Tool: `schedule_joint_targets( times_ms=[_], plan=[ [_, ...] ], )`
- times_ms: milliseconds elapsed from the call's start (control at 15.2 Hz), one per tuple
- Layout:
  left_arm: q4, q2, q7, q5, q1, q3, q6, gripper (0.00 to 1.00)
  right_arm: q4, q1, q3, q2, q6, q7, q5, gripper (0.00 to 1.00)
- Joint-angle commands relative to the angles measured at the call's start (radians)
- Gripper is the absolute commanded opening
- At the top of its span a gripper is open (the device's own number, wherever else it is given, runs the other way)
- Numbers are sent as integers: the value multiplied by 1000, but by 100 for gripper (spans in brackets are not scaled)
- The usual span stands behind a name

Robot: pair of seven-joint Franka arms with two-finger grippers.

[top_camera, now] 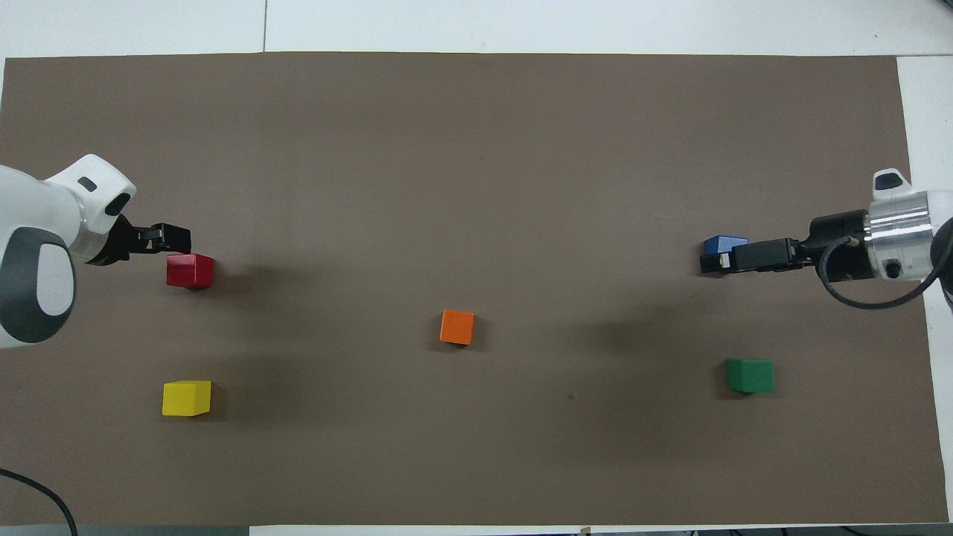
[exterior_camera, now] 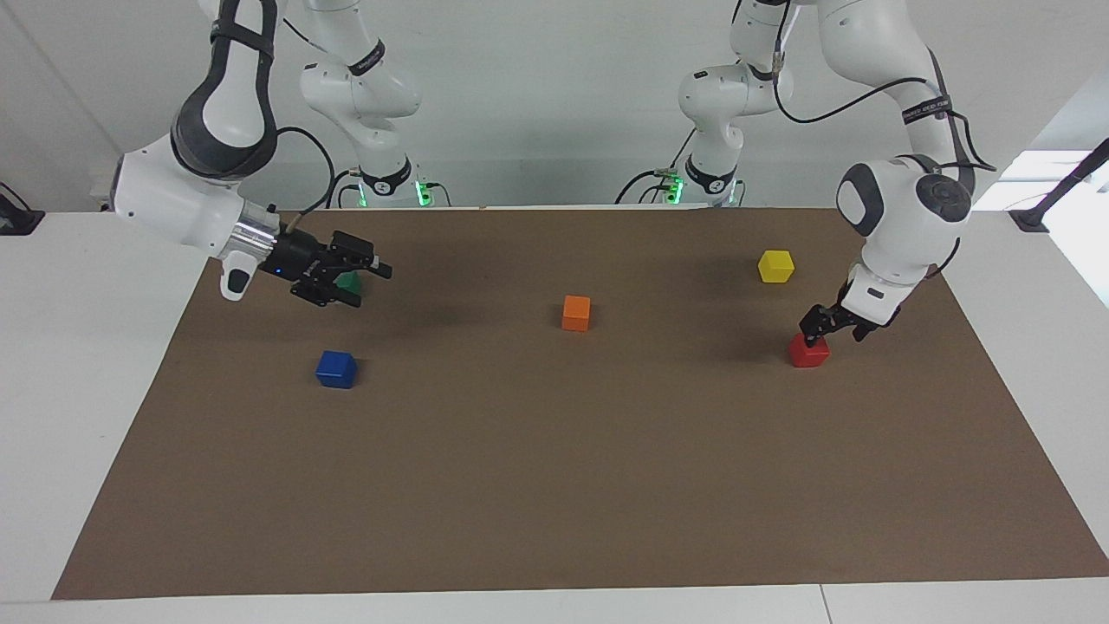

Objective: Transfer red block to right arm and stack on blue block
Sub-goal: 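Grasp the red cube with the left gripper while the right gripper moves inward, then lift the red cube with the left gripper toward the right gripper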

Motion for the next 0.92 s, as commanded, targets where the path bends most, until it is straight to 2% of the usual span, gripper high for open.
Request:
schedule_joint_targets(
  times_ms=[0, 330, 660, 792, 858],
  plan=[
    [-44, -8, 18, -4, 2, -1, 45, 100, -59, 26, 6, 15, 24, -122, 157, 100],
    [-62, 8, 48, -4, 2, 0, 56, 100, -88, 84, 10, 26, 1, -142, 356, 100],
    [-67, 41, 46, -4, 0, -1, 87, 100, -72, 90, 13, 164, -146, -236, 551, 100],
    [-59, 57, 45, -4, 0, -1, 94, 98, -71, 110, 18, 188, -197, -256, 631, 100],
    [-46, 60, 38, -6, 3, -1, 69, 58, -66, 126, 18, 211, -243, -256, 692, 100]
  ],
)
